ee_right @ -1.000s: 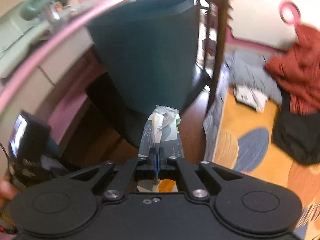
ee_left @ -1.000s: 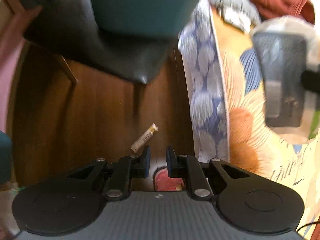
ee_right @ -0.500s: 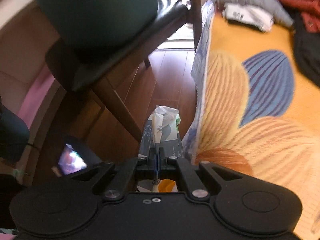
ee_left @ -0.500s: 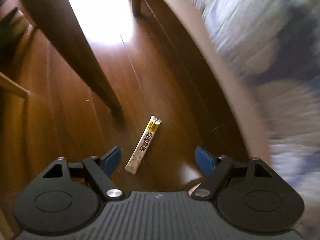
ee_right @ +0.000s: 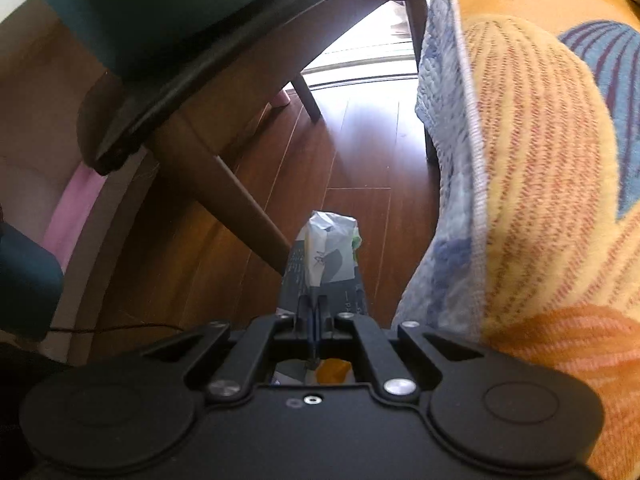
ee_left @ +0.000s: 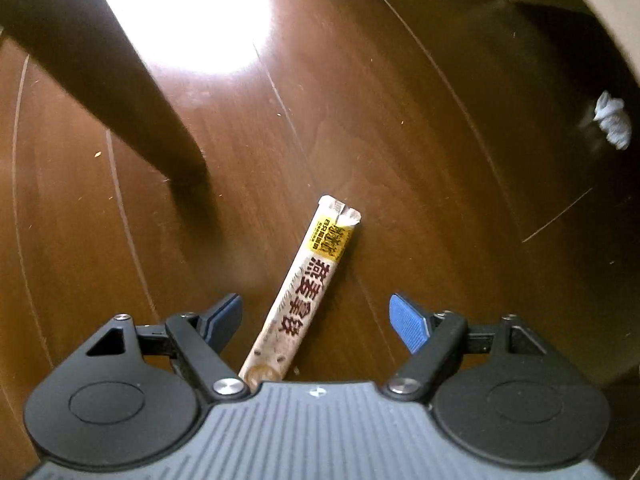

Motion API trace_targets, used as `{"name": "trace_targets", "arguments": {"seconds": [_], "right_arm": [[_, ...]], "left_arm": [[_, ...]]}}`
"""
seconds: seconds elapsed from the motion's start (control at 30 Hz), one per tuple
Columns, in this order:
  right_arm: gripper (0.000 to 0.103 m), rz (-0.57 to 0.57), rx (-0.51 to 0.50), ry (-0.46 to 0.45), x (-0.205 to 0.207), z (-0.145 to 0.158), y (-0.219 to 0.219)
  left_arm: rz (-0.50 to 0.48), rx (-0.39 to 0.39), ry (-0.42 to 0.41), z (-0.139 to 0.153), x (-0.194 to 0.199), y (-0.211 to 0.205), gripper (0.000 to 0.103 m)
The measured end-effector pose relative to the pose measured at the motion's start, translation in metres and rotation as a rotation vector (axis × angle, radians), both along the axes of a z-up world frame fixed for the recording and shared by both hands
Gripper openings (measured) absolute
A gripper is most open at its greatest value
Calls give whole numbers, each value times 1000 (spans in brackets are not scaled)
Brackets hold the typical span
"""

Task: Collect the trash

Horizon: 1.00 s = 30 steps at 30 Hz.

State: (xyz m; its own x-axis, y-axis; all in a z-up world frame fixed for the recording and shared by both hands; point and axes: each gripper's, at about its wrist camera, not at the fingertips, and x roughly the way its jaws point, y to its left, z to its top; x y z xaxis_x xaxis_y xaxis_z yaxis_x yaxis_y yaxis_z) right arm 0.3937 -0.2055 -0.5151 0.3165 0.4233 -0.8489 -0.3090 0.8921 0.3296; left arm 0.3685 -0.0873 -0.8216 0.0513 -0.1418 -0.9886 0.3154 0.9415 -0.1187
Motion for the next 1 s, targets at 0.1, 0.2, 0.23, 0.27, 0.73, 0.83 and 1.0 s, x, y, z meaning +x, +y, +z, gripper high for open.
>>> {"name": "trace_targets", "arguments": {"seconds": [0.1, 0.2, 0.23, 0.27, 0.73, 0.83, 1.0], "right_arm": [[1, 9, -5, -4, -3, -3, 1], [1, 18, -20, -10, -3, -2, 3], [1, 20, -23, -13, -4, -1, 4], [1, 22, -24, -16, -6, 0, 6], [1, -42, -28, -32, -16, 10, 7], [1, -80, -9, -26, -20, 28, 3], [1, -104, -19, -75, -30, 90, -1]], "left_arm": [[-29, 15, 7, -14, 0, -4, 75], [-38, 23, 25, -28, -1, -7, 61], [-42, 28, 14, -30, -2, -7, 60], [-55, 34, 2, -31, -3, -9, 60], [13, 30, 9, 7, -12, -6, 21], [95, -2, 13, 44, -12, 2, 21], [205, -42, -6, 132, -5, 15, 21]]}}
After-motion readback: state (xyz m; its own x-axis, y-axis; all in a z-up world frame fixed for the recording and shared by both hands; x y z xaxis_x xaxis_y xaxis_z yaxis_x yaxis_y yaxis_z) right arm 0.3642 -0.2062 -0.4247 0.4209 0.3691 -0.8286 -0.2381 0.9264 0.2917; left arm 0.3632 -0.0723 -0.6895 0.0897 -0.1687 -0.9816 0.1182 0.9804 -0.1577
